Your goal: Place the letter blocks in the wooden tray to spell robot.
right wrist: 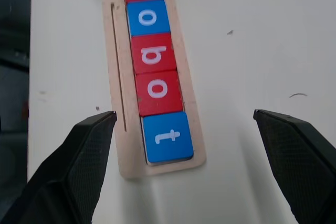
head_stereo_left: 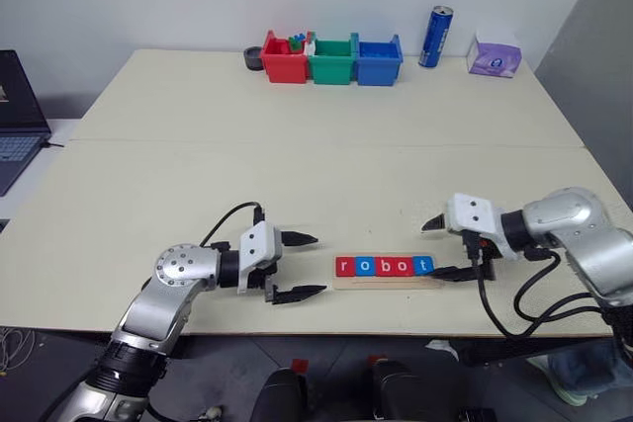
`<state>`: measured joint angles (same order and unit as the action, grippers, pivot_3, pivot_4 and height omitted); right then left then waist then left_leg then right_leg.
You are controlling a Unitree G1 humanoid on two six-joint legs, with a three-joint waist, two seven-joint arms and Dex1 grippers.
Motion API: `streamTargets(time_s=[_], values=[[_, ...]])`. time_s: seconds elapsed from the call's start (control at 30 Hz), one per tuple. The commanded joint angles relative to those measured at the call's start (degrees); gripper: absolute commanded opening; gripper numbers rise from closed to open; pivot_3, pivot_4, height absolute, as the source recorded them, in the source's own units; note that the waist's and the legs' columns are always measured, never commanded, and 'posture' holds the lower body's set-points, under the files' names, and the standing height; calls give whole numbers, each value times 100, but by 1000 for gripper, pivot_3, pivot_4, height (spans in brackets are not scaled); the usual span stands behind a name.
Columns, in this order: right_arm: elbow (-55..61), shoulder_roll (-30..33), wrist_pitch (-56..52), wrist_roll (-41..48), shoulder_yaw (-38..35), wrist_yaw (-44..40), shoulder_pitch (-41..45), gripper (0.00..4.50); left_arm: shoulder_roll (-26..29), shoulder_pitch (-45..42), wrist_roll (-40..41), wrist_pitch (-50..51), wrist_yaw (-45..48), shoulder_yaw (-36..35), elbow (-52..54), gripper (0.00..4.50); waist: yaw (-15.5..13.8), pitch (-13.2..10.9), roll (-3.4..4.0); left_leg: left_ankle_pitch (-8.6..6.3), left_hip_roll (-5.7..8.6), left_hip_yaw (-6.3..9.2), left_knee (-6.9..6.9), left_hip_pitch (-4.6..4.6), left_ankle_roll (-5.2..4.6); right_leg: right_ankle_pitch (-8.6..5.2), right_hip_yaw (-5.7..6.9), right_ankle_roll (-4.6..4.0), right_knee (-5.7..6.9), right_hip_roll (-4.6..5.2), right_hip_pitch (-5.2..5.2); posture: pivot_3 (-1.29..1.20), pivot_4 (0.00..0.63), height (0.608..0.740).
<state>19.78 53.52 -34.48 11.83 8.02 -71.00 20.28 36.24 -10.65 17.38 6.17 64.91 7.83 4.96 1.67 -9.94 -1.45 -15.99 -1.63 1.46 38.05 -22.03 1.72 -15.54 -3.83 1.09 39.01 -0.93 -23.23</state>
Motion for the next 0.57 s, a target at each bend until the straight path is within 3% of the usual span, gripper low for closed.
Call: streamTargets(time_s=[0.03,0.2,0.33,0.57], values=[[568,-243,-36,384,-731,543,-514,4447,136,42,-63,172,-223,-180,199,4500,-3,-2,-3,0,0,0,0,-1,0,0,1,0,0,0,0,0,150,740],[1131,-559,264,724,-1354,940,-1390,4447,245,137,-140,126,-340,-261,328,4500,-3,-2,-2,0,0,0,1,1,0,-13,-3,22,2,0,1,0,150,740],[1374,-451,605,957,-1765,781,-1967,4447,341,168,26,38,-41,-237,406,4500,-2,-2,-2,0,2,-2,1,1,0,-13,-6,25,1,0,1,0,150,740],[1359,-183,556,1222,-1893,740,-1900,4447,255,-21,319,13,263,-242,389,4500,2,-2,-2,0,1,-10,2,6,0,-14,-7,27,2,-4,3,0,150,740]])
